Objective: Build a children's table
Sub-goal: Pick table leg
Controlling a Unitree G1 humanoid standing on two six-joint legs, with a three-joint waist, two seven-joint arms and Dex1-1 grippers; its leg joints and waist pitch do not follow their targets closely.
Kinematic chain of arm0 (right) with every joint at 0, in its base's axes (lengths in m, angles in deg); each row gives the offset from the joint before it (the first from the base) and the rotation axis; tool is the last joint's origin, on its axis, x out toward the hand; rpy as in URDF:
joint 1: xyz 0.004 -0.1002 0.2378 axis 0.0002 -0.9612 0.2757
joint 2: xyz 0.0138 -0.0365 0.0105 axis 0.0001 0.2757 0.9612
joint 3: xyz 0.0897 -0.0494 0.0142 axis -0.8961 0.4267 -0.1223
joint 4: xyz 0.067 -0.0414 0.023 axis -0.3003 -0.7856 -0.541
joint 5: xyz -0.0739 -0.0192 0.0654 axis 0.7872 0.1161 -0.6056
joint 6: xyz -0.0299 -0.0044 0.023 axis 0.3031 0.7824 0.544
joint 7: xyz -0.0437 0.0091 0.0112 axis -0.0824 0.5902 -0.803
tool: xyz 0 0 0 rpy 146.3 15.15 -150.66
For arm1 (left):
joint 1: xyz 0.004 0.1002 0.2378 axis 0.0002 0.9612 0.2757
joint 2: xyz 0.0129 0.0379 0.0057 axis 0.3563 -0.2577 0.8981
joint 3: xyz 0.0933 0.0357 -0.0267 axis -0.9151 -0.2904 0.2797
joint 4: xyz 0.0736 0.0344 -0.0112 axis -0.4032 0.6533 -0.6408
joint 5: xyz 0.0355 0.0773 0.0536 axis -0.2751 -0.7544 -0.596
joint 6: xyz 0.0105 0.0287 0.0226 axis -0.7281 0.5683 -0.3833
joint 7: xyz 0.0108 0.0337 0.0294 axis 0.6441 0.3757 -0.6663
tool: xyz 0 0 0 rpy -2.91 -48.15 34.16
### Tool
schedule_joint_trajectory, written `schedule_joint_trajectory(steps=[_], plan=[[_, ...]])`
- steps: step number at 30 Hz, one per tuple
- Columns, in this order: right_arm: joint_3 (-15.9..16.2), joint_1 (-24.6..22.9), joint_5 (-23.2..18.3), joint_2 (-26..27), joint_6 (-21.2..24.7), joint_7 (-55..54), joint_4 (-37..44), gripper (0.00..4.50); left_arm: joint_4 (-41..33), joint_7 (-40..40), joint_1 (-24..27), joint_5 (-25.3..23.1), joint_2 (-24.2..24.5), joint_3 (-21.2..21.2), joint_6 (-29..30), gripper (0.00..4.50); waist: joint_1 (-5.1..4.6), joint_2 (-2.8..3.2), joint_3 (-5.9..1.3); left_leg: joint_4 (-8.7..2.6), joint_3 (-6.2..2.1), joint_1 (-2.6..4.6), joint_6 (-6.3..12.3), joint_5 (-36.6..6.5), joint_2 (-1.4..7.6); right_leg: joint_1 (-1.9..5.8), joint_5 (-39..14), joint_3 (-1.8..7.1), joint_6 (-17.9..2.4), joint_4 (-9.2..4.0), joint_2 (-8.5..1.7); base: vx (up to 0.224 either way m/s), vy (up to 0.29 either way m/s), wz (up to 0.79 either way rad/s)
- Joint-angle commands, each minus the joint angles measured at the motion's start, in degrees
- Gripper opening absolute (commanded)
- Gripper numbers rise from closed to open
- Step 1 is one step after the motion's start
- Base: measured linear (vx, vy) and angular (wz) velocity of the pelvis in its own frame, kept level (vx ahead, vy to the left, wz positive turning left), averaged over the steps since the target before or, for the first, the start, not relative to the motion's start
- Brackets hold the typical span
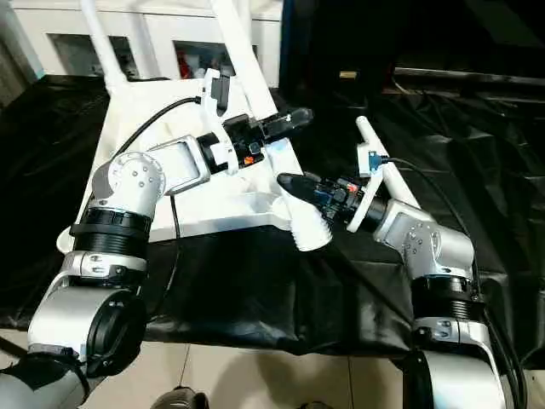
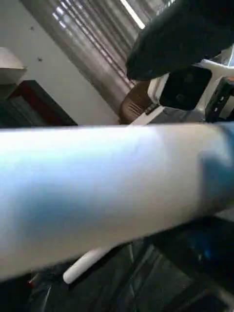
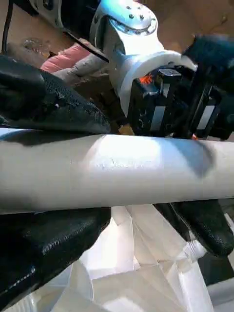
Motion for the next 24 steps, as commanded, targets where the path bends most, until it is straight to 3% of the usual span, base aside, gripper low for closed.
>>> schedule_joint_trajectory(steps=[1, 6, 16, 17, 19, 20, 24], plan=[[0.19, -0.17, -0.69, -0.10, 0.12, -1.09, 0.88, 1.84, -1.97, -0.93, 0.07, 1.44, -0.72, 0.37, 0.58, 3.99, 0.19, -1.68, -5.32, -3.53, -0.37, 1.17, 3.61, -7.55, 0.46, 3.52, -12.34, 1.07, -12.11, -4.29, -2.16, 0.000, 0.000, 0.00], [0.03, 0.15, -0.89, 0.06, -0.02, -1.84, 0.39, 1.84, -2.36, -1.74, 0.47, 2.82, -1.49, 1.26, 0.36, 3.53, 0.22, -1.75, -5.46, -3.44, -0.32, 1.10, 4.41, -6.47, 0.47, 3.62, -10.03, 1.02, -13.04, -4.06, -2.18, 0.000, 0.000, 0.00], [0.08, 0.48, -1.41, 0.06, 0.01, -2.31, 0.38, 1.84, -3.34, -1.26, 0.96, 2.56, -1.71, 0.63, -0.44, 2.91, 0.20, -1.79, -5.34, -3.55, -0.35, 1.07, 3.91, -7.23, 0.44, 3.63, -11.70, 1.04, -12.07, -4.31, -2.20, 0.000, 0.000, 0.00], [0.09, 0.50, -1.46, 0.10, -0.10, -2.32, 0.32, 1.84, -3.28, -1.12, 0.95, 2.33, -1.60, 0.46, -0.71, 2.82, 0.29, -1.41, -5.37, -3.53, -0.40, 1.09, 3.82, -7.16, 0.46, 3.60, -11.48, 1.05, -12.11, -4.26, -2.24, 0.000, 0.000, 0.00], [0.05, 0.54, -1.52, 0.17, -0.30, -2.40, 0.26, 1.84, -3.26, -1.07, 0.93, 2.20, -1.54, 0.36, -0.93, 2.53, 0.23, -1.60, -5.39, -3.55, -0.38, 1.06, 3.79, -7.03, 0.45, 3.62, -10.76, 1.03, -12.27, -4.23, -2.16, 0.000, 0.000, 0.00], [0.01, 0.59, -1.54, 0.24, -0.50, -2.51, 0.16, 1.84, -3.19, -0.92, 0.88, 2.17, -1.46, 0.32, -0.99, 2.50, 0.28, -1.34, -5.41, -3.54, -0.42, 1.08, 3.76, -7.02, 0.47, 3.62, -10.60, 1.03, -12.38, -4.19, -2.18, 0.000, 0.000, 0.00], [0.02, 0.60, -1.56, 0.32, -0.81, -2.65, 0.14, 1.84, -3.25, -0.30, 0.79, 1.74, -1.15, -0.20, -1.20, 2.09, 0.17, -1.33, -5.40, -3.55, -0.40, 1.14, 3.64, -7.43, 0.46, 3.59, -10.03, 1.01, -12.76, -4.20, -2.09, 0.000, 0.000, 0.00]])
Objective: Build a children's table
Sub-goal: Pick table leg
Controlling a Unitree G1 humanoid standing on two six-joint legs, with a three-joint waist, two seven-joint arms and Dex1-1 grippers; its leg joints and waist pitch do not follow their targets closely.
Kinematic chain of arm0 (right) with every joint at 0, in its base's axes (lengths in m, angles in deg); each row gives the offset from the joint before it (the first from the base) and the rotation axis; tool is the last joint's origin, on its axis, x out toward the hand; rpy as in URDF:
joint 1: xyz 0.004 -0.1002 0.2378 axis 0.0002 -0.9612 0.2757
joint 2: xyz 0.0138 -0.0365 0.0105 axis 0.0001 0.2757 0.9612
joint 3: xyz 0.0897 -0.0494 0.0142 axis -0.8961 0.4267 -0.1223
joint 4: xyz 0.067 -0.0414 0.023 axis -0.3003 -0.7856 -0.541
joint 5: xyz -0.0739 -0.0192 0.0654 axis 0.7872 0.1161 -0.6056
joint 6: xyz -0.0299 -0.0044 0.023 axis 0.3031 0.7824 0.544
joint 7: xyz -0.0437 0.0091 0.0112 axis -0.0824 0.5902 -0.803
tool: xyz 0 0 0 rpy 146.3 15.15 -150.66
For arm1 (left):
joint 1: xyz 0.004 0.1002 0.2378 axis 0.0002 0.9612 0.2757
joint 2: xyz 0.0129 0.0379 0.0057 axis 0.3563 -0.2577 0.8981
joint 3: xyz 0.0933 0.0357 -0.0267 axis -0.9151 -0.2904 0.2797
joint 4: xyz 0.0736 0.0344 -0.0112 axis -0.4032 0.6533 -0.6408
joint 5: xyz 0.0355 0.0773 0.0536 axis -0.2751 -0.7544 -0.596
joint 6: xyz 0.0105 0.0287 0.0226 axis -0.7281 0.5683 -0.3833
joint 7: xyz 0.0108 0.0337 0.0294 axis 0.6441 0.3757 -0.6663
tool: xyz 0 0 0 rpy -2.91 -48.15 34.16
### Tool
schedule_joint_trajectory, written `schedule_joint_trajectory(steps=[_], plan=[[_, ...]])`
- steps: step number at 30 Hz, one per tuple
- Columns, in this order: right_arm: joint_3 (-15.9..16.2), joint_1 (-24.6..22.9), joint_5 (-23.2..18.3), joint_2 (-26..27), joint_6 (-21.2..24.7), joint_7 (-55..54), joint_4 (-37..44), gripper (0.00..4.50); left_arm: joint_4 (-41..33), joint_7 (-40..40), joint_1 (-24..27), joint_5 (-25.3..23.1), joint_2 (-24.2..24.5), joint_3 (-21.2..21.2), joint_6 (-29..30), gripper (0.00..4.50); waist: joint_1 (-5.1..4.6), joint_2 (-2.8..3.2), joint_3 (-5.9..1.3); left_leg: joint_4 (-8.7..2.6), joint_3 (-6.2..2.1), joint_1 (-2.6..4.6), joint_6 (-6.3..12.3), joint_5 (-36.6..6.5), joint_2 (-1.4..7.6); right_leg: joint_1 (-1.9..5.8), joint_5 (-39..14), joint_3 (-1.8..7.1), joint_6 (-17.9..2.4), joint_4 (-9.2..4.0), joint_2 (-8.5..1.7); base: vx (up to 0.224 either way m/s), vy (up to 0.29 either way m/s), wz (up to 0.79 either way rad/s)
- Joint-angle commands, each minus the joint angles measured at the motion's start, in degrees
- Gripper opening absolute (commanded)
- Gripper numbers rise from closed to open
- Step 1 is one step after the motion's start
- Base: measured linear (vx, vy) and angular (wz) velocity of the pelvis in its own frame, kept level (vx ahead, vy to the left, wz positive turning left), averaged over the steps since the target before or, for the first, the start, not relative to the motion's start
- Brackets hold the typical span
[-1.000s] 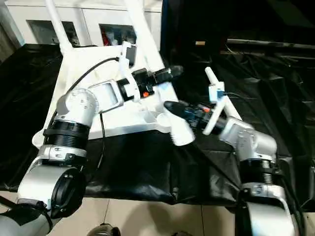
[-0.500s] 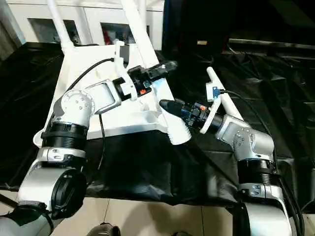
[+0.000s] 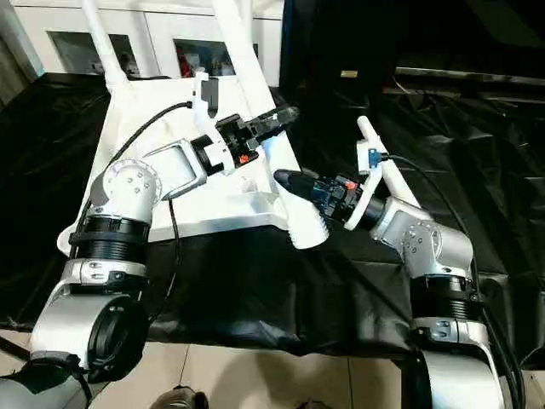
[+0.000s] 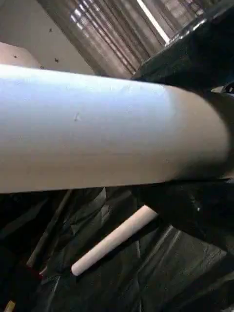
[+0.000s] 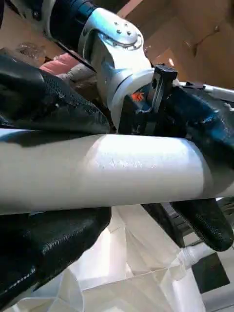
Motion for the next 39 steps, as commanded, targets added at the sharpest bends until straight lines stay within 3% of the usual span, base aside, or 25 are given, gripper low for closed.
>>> schedule_joint_trajectory(steps=[1, 8, 9, 11, 13, 14, 18, 19, 20, 22, 31, 39], plan=[[-0.05, 0.43, 0.48, -0.12, -0.78, -1.87, -0.23, 1.84, -1.98, 1.34, -0.73, 0.38, -0.10, -1.52, 0.06, 2.06, 0.23, -1.11, -5.42, -3.55, -0.43, 1.26, 3.42, -7.46, 0.47, 3.65, -10.01, 1.05, -12.93, -3.82, -2.15, 0.000, 0.000, 0.00], [0.24, 0.09, 0.37, -0.23, -0.92, -1.94, 0.33, 1.84, -2.28, 2.46, -0.53, -0.37, 0.49, -2.83, -0.61, 1.84, 0.25, -1.32, -5.45, -3.53, -0.39, 1.28, 3.40, -7.35, 0.47, 3.69, -9.75, 1.04, -13.09, -3.80, -2.17, 0.000, 0.000, 0.00], [0.38, -0.01, 0.34, -0.32, -0.85, -1.91, 0.54, 2.19, -2.41, 2.64, -0.47, -0.58, 0.66, -3.20, -0.79, 1.84, 0.22, -1.32, -5.44, -3.54, -0.38, 1.27, 3.44, -7.37, 0.48, 3.67, -9.72, 1.06, -13.11, -3.79, -2.15, 0.000, 0.000, 0.00], [0.96, 0.24, 0.91, -0.77, -0.26, -2.73, 0.89, 2.40, -3.64, 4.10, -0.44, -2.36, 1.85, -5.85, -1.66, 1.84, 0.23, -1.62, -5.45, -3.58, -0.38, 1.26, 3.55, -7.16, 0.50, 3.73, -9.81, 1.05, -12.97, -3.78, -2.18, 0.000, 0.000, 0.00], [1.09, 0.46, 1.04, -0.94, 0.19, -3.13, 0.93, 2.63, -4.15, 4.65, -0.46, -2.86, 2.23, -6.71, -1.78, 1.84, 0.22, -1.41, -5.40, -3.62, -0.44, 1.34, 3.52, -6.83, 0.65, 3.57, -10.06, 1.08, -12.87, -3.76, -2.23, 0.000, 0.000, 0.00], [1.57, 0.93, 1.66, -1.41, 1.03, -3.94, 0.85, 2.74, -4.86, 5.54, -0.52, -3.48, 2.82, -7.94, -1.83, 1.84, 0.18, -1.60, -5.38, -3.62, -0.36, 1.30, 3.26, -6.78, 0.52, 3.64, -10.23, 1.11, -12.79, -3.73, -2.16, 0.000, 0.000, 0.00], [4.36, 0.94, 3.69, -3.68, 2.93, -4.05, 2.53, 2.96, -5.82, 7.80, -0.94, -4.25, 4.18, -10.36, -1.86, 1.84, 0.27, -1.62, -5.32, -3.60, -0.37, 1.25, 2.87, -6.39, 0.48, 3.69, -10.65, 1.15, -12.14, -3.71, -2.11, 0.000, 0.000, 0.00], [6.59, 0.38, 4.54, -5.84, 4.60, -2.67, 4.63, 3.03, -5.96, 9.36, -1.48, -4.56, 5.13, -11.67, -1.86, 1.84, 0.31, -1.60, -5.34, -3.59, -0.35, 1.31, 2.74, -6.37, 0.47, 3.70, -10.55, 1.19, -12.02, -3.71, -2.09, 0.000, 0.000, 0.00], [7.30, 0.20, 4.63, -6.62, 5.39, -2.05, 5.33, 3.04, -5.99, 9.85, -1.64, -4.74, 5.46, -12.15, -1.89, 1.84, 0.32, -1.93, -5.33, -3.55, -0.23, 1.25, 2.73, -6.57, 0.47, 3.70, -10.68, 1.25, -11.85, -3.71, -2.11, 0.000, 0.000, 0.00], [8.58, 0.13, 4.90, -7.82, 6.47, -1.17, 6.09, 3.04, -6.16, 11.12, -1.84, -5.04, 6.09, -13.15, -1.81, 1.84, 0.43, -1.59, -5.36, -3.56, -0.31, 1.26, 2.68, -6.47, 0.49, 3.74, -10.78, 1.24, -11.85, -3.68, -2.17, 0.000, 0.000, 0.00], [14.01, 0.62, 7.02, -9.24, 6.73, -0.32, 6.77, 3.04, -6.91, 13.88, -2.23, -5.00, 6.93, -15.45, -1.48, 1.84, 0.27, -1.83, -5.39, -3.42, -0.30, 1.20, 2.71, -6.68, 0.49, 3.68, -10.37, 1.19, -12.63, -3.58, -2.15, 0.000, 0.000, 0.00], [15.51, 0.66, 7.56, -9.33, 6.50, 0.19, 6.43, 3.04, -8.39, 16.15, -1.43, -4.79, 7.92, -17.10, -0.66, 1.84, 0.36, -1.77, -5.43, -3.39, -0.29, 1.22, 2.78, -6.50, 0.53, 3.72, -9.89, 1.25, -12.87, -3.40, -2.19, 0.000, 0.000, 0.00]])
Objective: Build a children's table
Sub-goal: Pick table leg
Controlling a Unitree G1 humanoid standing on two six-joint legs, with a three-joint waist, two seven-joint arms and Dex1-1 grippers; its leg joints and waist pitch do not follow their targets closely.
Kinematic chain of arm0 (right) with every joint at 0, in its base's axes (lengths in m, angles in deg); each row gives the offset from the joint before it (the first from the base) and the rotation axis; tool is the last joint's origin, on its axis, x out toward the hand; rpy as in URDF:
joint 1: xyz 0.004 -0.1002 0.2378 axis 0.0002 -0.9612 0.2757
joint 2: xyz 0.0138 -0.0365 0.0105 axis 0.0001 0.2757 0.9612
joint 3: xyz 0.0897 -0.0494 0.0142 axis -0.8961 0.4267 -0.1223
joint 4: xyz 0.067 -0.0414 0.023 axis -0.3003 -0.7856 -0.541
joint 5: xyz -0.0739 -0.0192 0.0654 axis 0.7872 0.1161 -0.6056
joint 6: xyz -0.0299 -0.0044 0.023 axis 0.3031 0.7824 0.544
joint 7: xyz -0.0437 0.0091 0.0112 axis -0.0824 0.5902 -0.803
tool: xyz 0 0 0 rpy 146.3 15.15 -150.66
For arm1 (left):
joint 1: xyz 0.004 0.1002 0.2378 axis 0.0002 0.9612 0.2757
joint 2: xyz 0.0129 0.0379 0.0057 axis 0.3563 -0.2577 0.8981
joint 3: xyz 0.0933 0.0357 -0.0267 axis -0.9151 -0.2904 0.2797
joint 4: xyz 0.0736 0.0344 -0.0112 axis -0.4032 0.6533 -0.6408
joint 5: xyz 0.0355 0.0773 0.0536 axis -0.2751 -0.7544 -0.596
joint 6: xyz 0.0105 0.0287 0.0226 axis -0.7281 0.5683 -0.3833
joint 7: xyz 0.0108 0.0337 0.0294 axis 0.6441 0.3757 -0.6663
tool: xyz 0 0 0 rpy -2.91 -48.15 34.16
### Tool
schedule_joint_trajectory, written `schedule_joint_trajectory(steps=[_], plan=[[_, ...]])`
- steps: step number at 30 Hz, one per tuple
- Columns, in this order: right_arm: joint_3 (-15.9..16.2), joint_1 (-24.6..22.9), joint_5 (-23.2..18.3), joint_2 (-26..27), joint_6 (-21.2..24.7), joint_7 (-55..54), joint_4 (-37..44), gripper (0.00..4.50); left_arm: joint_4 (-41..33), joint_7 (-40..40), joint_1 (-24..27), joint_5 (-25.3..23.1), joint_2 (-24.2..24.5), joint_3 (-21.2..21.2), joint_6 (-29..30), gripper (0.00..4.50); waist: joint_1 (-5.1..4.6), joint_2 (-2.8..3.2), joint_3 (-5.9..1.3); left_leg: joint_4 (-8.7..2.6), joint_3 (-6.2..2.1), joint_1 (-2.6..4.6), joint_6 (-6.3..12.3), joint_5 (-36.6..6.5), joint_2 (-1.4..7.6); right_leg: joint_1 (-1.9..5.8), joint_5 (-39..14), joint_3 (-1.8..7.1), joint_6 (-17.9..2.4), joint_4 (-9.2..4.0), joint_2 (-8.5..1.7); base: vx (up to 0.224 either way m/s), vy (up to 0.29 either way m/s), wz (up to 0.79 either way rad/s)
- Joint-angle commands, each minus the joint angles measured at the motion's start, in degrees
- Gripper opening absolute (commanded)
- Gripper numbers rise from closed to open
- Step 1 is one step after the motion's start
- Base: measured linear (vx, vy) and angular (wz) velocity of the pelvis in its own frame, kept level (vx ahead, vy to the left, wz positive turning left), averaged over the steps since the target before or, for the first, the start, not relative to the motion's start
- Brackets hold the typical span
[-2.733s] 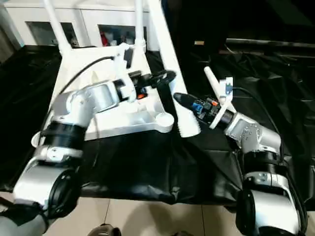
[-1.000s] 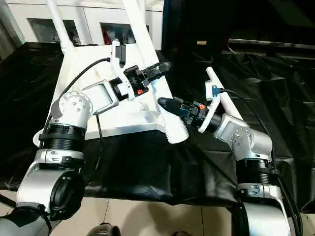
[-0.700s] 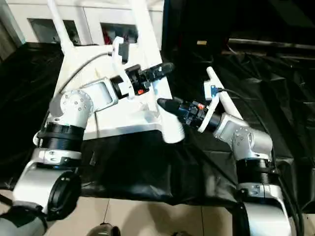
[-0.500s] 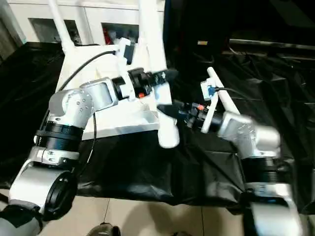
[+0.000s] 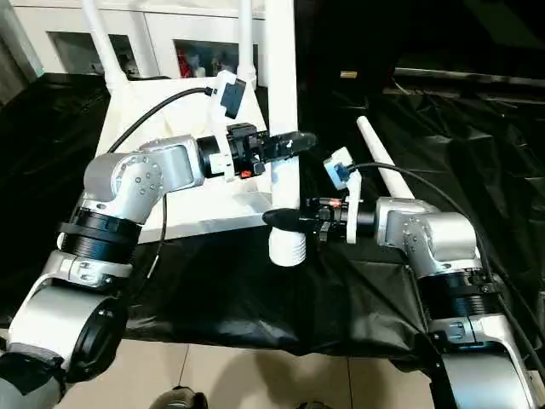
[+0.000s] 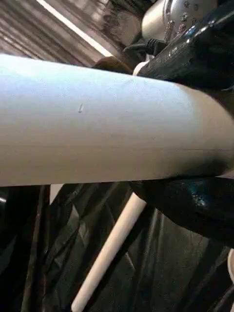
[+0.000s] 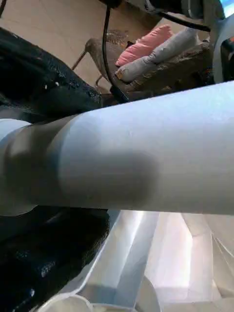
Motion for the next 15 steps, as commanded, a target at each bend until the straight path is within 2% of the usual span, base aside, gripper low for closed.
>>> schedule_joint_trajectory(steps=[1, 15], plan=[[0.55, 0.40, 1.81, -0.64, -0.29, -0.84, -0.53, 3.04, -3.29, 2.23, -1.23, 0.80, -0.09, -0.86, 1.11, 1.84, 0.30, -1.65, -5.44, -3.40, -0.33, 1.20, 2.85, -6.43, 0.55, 3.69, -9.94, 1.23, -12.91, -3.44, -2.21, 0.000, 0.000, 0.00], [2.55, 0.22, 1.76, -1.03, -0.66, 0.44, -0.48, 3.04, -5.13, 3.76, -0.44, 1.23, 0.16, -2.67, 1.96, 1.84, 0.32, -1.68, -5.48, -3.30, -0.29, 1.19, 2.93, -6.27, 0.48, 3.73, -9.49, 1.25, -13.04, -3.40, -2.12, 0.000, 0.000, 0.00]])
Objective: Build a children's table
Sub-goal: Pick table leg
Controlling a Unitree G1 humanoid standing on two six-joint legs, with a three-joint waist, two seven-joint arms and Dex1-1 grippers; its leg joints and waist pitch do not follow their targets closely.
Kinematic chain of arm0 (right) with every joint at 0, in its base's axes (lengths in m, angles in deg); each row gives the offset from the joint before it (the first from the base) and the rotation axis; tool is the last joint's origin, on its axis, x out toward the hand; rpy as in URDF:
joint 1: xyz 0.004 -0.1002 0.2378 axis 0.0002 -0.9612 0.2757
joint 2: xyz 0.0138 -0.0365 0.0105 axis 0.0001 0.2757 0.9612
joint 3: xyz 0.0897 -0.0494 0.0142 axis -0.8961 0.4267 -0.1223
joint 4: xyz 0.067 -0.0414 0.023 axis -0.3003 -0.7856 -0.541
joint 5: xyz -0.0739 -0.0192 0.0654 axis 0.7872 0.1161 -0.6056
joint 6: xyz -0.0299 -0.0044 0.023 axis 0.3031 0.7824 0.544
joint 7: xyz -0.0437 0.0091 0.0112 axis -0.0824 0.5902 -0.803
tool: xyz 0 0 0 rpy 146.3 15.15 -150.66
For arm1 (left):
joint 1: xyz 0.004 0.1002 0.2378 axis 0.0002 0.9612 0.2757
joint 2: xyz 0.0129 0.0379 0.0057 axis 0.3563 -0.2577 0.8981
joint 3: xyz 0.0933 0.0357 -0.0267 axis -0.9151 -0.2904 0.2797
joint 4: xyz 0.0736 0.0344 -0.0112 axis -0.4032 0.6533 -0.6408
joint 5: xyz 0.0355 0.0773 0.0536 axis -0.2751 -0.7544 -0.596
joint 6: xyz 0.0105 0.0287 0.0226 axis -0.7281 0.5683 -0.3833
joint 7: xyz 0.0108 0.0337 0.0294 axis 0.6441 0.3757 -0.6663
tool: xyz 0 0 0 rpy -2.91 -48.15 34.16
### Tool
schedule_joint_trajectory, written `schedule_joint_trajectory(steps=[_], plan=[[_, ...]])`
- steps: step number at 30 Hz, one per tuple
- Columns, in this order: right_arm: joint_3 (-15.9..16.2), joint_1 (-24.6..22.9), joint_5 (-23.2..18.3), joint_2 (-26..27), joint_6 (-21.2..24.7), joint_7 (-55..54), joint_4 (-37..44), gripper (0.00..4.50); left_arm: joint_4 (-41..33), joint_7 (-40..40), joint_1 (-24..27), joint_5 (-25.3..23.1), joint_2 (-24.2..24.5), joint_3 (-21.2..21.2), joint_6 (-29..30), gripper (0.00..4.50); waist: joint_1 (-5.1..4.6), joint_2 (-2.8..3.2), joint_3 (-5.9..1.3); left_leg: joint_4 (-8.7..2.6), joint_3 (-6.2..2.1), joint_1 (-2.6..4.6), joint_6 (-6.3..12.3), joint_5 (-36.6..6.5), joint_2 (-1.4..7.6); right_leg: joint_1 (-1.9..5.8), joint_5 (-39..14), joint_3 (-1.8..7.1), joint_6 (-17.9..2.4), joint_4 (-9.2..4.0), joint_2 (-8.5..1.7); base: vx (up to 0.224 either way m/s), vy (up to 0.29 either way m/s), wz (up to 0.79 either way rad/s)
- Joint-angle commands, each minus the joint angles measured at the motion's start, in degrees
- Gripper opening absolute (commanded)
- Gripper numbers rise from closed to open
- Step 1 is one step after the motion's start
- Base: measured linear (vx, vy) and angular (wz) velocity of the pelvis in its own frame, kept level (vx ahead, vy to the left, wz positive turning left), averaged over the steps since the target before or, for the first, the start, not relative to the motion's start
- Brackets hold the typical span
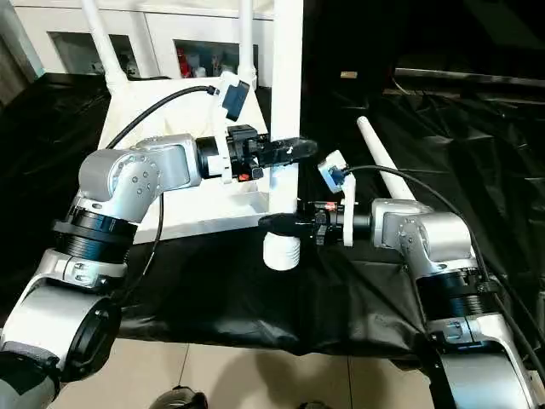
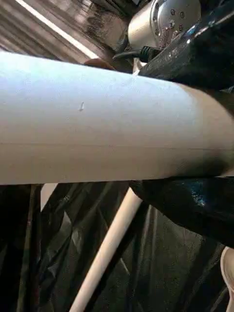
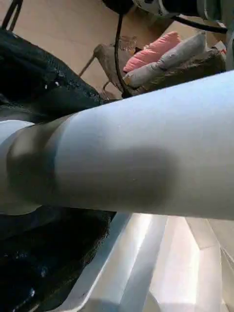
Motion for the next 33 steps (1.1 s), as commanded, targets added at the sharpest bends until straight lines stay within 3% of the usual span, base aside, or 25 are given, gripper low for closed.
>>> schedule_joint_trajectory(steps=[1, 11, 12, 18, 33], plan=[[0.71, 0.15, 1.76, -0.66, -0.25, -0.80, -0.52, 3.04, -3.34, 2.21, -0.47, 1.55, -0.53, -0.61, 0.50, 1.84, 0.31, -1.67, -5.47, -3.32, -0.29, 1.18, 2.91, -6.29, 0.48, 3.73, -9.50, 1.24, -13.03, -3.43, -2.12, 0.000, 0.000, 0.00], [1.00, 0.04, 1.79, -0.14, -1.15, -0.86, -0.95, 3.04, -3.75, 2.10, -0.27, 1.93, -0.56, 0.04, 0.89, 1.84, 0.36, -1.80, -5.47, -3.28, -0.30, 1.17, 2.82, -6.50, 0.49, 3.71, -10.39, 1.24, -12.75, -3.46, -2.18, 0.000, 0.000, 0.00], [0.93, 0.07, 1.66, 0.02, -1.24, -0.90, -1.21, 3.31, -3.72, 2.14, -0.22, 1.88, -0.47, 0.02, 0.86, 1.84, 0.36, -1.77, -5.46, -3.30, -0.31, 1.22, 2.81, -6.61, 0.48, 3.67, -10.66, 1.23, -12.63, -3.50, -2.17, 0.000, 0.000, 0.00], [0.79, 0.27, 2.05, 0.24, -2.00, -1.67, -1.31, 3.71, -4.14, 2.78, 0.07, 1.67, -0.19, -0.47, 1.06, 1.84, 0.37, -1.77, -5.54, -3.22, -0.28, 1.14, 3.03, -5.99, 0.42, 3.74, -9.36, 1.24, -12.97, -3.33, -2.14, 0.000, 0.000, 0.00], [0.64, -0.79, -0.37, -0.04, 0.49, 0.76, 0.91, 3.71, -3.65, 2.92, 0.02, 1.15, -0.48, -0.61, 0.58, 1.84, 0.38, -1.56, -5.56, -3.24, -0.34, 1.21, 2.98, -6.35, 0.48, 3.76, -9.09, 1.20, -13.38, -3.32, -2.10, 0.000, 0.000, 0.00]])
